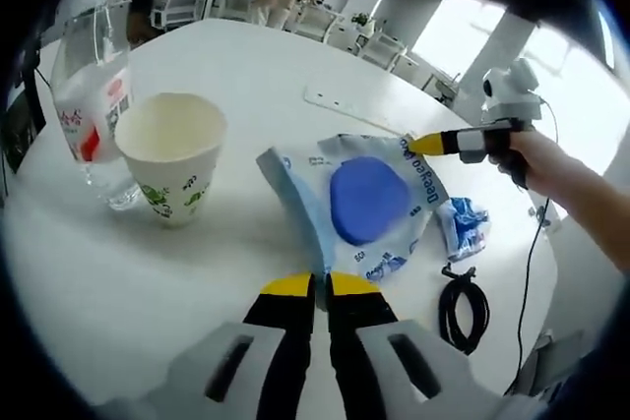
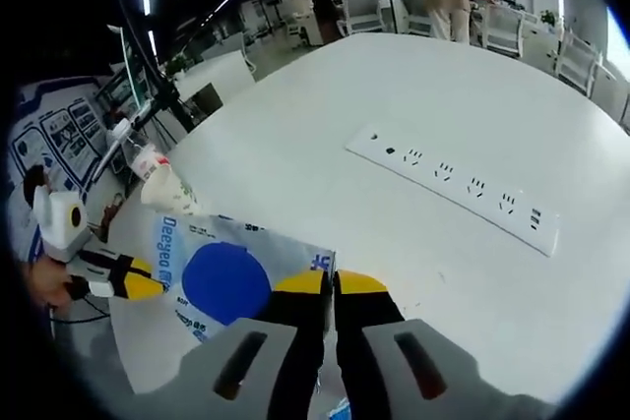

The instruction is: Arrange the tabletop items into an orderly group along one side of the table until the central work area is clear of visible clutter.

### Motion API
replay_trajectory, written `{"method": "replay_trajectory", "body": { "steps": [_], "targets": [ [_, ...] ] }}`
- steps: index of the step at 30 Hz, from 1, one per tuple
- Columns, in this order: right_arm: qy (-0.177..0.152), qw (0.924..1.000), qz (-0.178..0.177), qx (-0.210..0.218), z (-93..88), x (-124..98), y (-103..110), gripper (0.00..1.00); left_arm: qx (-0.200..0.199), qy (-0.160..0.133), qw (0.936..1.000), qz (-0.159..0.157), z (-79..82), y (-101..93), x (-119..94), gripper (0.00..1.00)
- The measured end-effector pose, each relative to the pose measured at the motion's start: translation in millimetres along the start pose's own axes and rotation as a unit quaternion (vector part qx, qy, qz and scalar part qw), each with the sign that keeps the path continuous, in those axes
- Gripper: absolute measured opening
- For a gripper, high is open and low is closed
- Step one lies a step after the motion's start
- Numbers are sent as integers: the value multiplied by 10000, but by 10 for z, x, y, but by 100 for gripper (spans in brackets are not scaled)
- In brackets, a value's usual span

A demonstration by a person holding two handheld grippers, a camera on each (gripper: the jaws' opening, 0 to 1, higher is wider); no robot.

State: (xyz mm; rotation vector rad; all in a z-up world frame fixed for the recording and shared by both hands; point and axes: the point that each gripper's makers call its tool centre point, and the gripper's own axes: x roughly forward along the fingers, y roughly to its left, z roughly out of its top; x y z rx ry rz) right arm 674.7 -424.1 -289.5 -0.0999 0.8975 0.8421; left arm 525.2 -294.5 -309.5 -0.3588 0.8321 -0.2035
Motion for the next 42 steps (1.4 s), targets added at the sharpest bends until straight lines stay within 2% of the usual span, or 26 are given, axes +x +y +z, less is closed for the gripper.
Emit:
{"method": "replay_trajectory", "body": {
  "steps": [20,42],
  "targets": [
    [-212,9994,-91,261,-97,-296,116,0,344,-103,9992,-186,149,69,-39,1],
    [-186,9988,-80,438,-235,-397,215,0,258,-169,9992,-245,286,158,-102,1]
  ]
}}
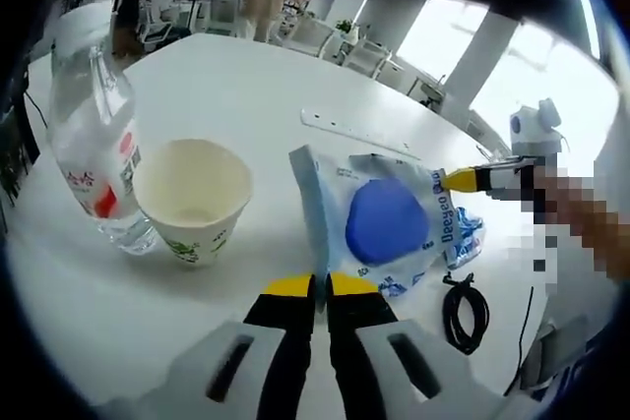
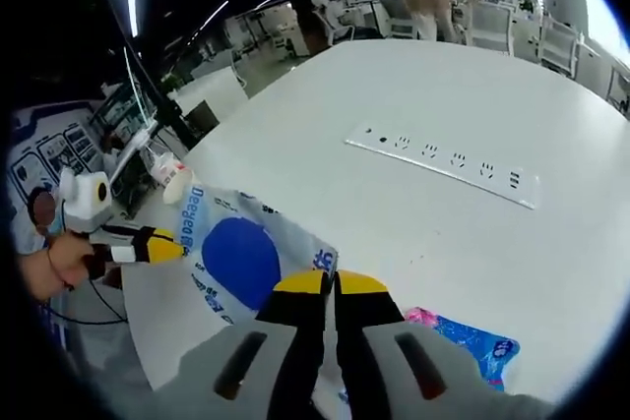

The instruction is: Arrange the tabletop items into an orderly group along one side of the table until the central work area is clear of visible clutter.

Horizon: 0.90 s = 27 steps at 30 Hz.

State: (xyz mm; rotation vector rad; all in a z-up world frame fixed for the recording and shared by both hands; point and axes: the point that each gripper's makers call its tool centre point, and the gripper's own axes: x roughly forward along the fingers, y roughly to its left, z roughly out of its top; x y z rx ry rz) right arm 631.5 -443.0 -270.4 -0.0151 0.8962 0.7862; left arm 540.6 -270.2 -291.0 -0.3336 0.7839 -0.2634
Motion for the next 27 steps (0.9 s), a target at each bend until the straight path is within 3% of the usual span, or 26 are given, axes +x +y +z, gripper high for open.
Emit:
{"method": "replay_trajectory", "body": {
  "steps": [27],
  "targets": [
    [165,9998,19,136,-154,55,64,0,-183,25,9997,136,6,106,54,0]
  ]
}}
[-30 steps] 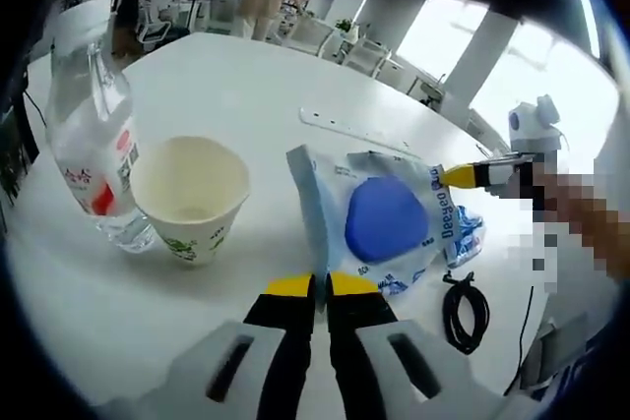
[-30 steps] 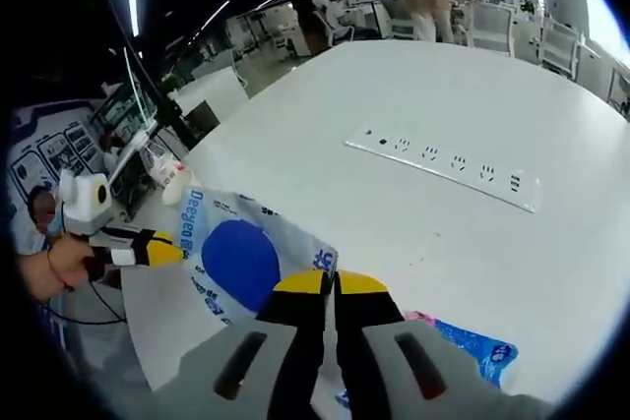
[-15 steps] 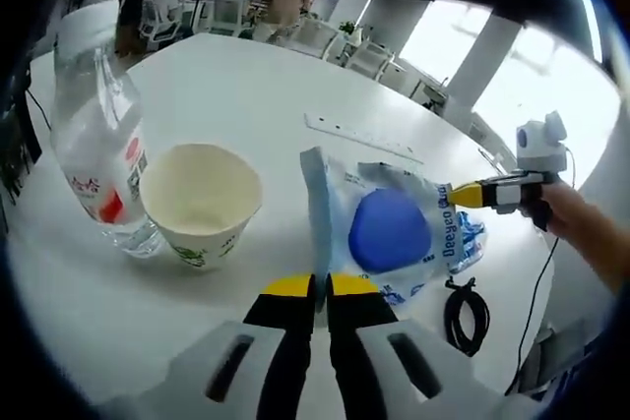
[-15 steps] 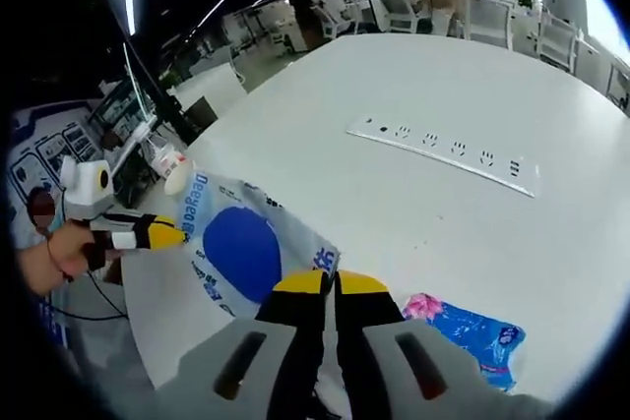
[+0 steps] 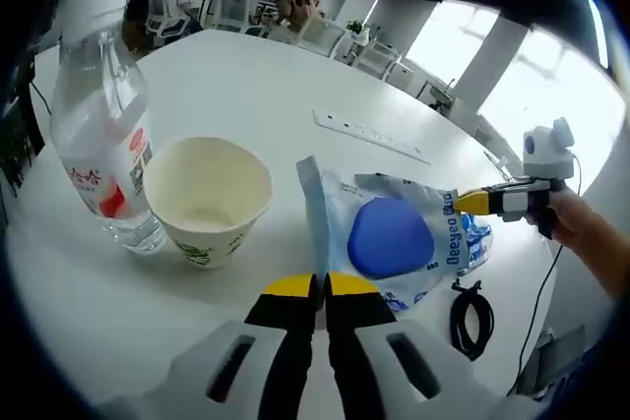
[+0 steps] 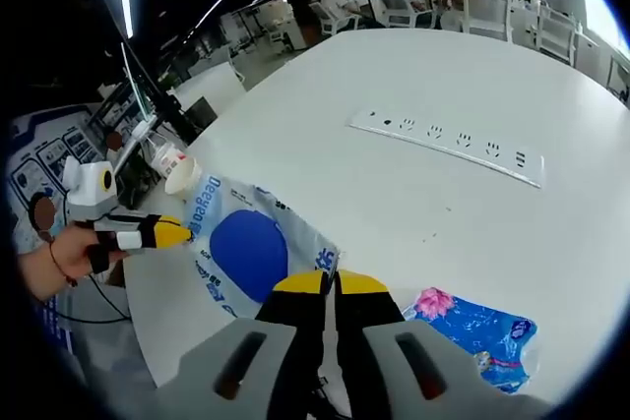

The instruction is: Arrange the tabletop items into an orderly group along one side of the table until the central work area is clear of visible clutter.

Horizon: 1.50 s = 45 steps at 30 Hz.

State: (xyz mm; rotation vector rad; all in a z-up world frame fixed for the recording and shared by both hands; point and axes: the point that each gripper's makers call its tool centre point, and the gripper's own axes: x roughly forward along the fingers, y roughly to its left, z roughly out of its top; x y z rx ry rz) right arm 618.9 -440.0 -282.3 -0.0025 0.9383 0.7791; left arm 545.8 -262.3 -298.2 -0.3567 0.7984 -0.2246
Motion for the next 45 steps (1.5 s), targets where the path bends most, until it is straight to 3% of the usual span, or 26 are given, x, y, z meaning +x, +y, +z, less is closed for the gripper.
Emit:
{"method": "replay_trajectory", "body": {
  "steps": [45],
  "targets": [
    [352,9993,35,119,-208,255,-65,0,-328,206,9992,94,-98,237,176,0]
  ]
}}
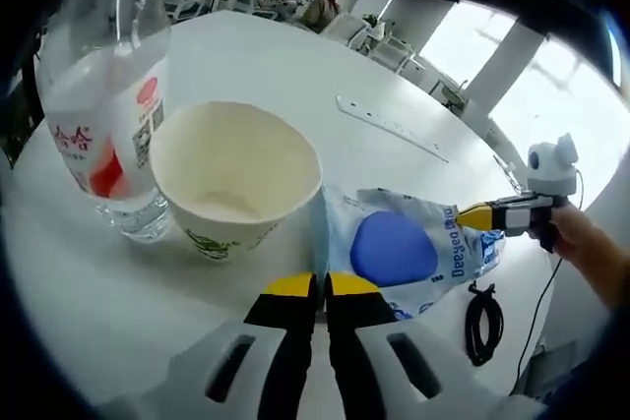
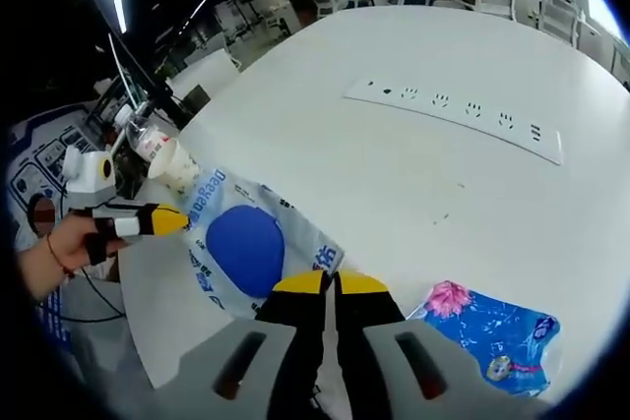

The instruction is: Arrange the tabletop items into an orderly group along one side of the table until the central work area is clear of visible clutter.

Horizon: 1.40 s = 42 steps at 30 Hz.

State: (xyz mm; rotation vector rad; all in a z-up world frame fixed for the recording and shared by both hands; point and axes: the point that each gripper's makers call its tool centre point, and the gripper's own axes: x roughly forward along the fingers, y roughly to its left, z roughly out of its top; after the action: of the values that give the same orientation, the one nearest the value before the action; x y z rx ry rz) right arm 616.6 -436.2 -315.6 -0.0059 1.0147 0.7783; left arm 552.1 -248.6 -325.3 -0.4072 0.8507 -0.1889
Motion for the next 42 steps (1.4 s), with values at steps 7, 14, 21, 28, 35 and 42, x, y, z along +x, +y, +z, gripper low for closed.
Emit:
{"method": "replay_trajectory", "body": {
  "steps": [7,14,21,28,35,42],
  "targets": [
    [8,10000,-19,12,-7,16,-27,0,-9,25,10000,6,-34,17,18,1],
    [3,10000,-56,-1,-29,11,-35,1,11,24,10000,25,-44,38,25,3],
    [-35,9999,-106,-47,-18,-6,-52,2,45,13,10000,42,-45,52,24,4],
    [-69,9999,-97,-51,1,-4,-51,4,62,-13,10000,49,-41,60,30,5],
    [-118,9998,-140,-78,27,-14,-72,8,39,-63,10000,-5,-28,47,15,10],
    [-206,9996,-167,-117,69,-41,-68,13,41,-109,9999,-31,-8,30,-9,17]
  ]
}}
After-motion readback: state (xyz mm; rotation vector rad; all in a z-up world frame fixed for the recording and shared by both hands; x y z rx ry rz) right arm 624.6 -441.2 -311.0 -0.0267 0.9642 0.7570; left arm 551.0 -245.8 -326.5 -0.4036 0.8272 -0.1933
